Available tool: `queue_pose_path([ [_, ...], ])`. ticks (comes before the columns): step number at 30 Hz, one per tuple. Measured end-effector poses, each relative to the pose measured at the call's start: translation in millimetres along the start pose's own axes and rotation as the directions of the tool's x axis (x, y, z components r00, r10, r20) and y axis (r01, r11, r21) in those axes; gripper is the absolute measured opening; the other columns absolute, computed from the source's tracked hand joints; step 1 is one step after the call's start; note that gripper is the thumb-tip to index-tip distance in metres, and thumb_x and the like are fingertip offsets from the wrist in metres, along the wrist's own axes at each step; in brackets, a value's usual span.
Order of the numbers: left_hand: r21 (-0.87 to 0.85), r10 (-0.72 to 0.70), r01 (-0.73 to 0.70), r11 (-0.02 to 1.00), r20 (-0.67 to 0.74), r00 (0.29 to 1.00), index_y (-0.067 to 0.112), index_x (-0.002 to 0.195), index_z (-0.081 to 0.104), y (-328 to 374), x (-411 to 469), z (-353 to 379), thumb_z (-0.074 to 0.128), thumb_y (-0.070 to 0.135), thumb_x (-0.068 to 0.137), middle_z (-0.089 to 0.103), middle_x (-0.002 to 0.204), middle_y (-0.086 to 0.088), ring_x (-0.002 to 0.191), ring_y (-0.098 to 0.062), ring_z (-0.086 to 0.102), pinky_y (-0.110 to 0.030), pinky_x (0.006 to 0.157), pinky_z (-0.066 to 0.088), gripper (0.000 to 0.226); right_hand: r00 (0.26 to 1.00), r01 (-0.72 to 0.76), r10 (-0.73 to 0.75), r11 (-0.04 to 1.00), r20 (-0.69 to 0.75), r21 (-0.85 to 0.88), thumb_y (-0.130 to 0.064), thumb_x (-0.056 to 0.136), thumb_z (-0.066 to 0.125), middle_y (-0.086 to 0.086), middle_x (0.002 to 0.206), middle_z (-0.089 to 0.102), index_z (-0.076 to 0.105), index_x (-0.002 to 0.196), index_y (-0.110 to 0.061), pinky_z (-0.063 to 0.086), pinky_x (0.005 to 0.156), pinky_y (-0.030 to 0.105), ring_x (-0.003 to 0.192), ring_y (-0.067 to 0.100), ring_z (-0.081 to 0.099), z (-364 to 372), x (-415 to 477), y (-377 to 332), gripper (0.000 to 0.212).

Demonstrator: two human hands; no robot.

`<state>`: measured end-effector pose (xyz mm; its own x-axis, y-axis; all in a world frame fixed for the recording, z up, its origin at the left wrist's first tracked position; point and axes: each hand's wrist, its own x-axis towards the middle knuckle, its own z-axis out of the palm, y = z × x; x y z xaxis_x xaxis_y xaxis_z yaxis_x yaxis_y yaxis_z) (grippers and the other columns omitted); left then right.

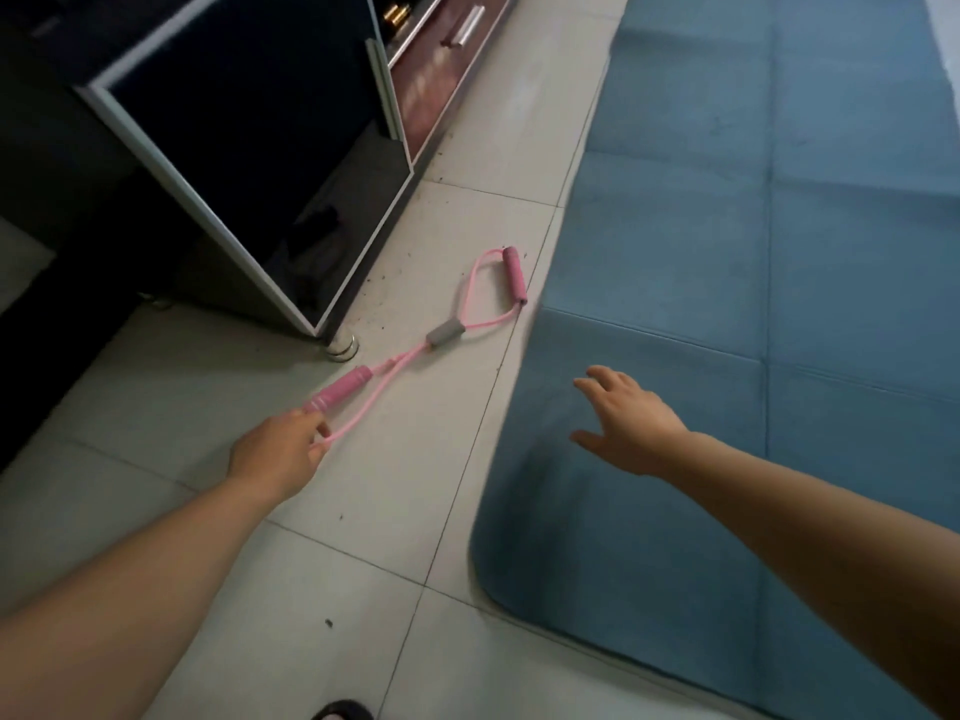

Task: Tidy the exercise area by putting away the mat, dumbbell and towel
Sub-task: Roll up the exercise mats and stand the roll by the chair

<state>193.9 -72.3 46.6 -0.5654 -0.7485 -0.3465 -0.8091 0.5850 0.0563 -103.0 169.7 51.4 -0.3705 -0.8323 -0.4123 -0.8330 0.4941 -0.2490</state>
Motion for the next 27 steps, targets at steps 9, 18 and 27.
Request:
queue_pose_path([
  [9, 0.033, 0.157, -0.161, 0.986, 0.100, 0.982, 0.031, 0.114, 0.055, 26, -27, 0, 0.058, 0.036, 0.088, 0.057, 0.118, 0.008, 0.103, -0.013, 0.055, -0.029, 0.079, 0.047, 0.026, 0.997, -0.067, 0.074, 0.981, -0.032, 0.184, -0.046, 0.087, 0.057, 0.004, 0.152, 0.020, 0.027, 0.144, -0.015, 0.034, 0.107, 0.043, 0.138, 0.026, 0.024, 36, -27, -11, 0.071],
  [18, -0.044, 0.579, -0.579, 0.814, 0.144, 0.803, 0.029, 0.119, 0.051, 185, -20, 24, 0.057, 0.038, 0.089, 0.051, 0.123, 0.006, 0.113, -0.015, 0.050, -0.032, 0.086, 0.046, 0.032, 0.966, -0.242, 0.255, 0.944, -0.029, 0.223, -0.048, 0.086, 0.057, 0.003, 0.153, 0.019, 0.026, 0.144, -0.017, 0.031, 0.110, 0.040, 0.140, 0.023, 0.021, 72, -105, 24, 0.073],
  [27, 0.069, 0.750, -0.808, 0.585, 0.334, 0.571, 0.028, 0.140, 0.035, 216, -57, 64, 0.054, 0.037, 0.090, 0.024, 0.153, 0.000, 0.140, -0.020, 0.024, -0.035, 0.109, 0.032, 0.055, 0.977, -0.214, 0.212, 0.963, 0.032, 0.164, -0.057, 0.080, 0.060, -0.001, 0.155, 0.013, 0.024, 0.146, -0.020, 0.020, 0.114, 0.034, 0.143, 0.017, 0.011, 114, -165, 31, 0.084],
])
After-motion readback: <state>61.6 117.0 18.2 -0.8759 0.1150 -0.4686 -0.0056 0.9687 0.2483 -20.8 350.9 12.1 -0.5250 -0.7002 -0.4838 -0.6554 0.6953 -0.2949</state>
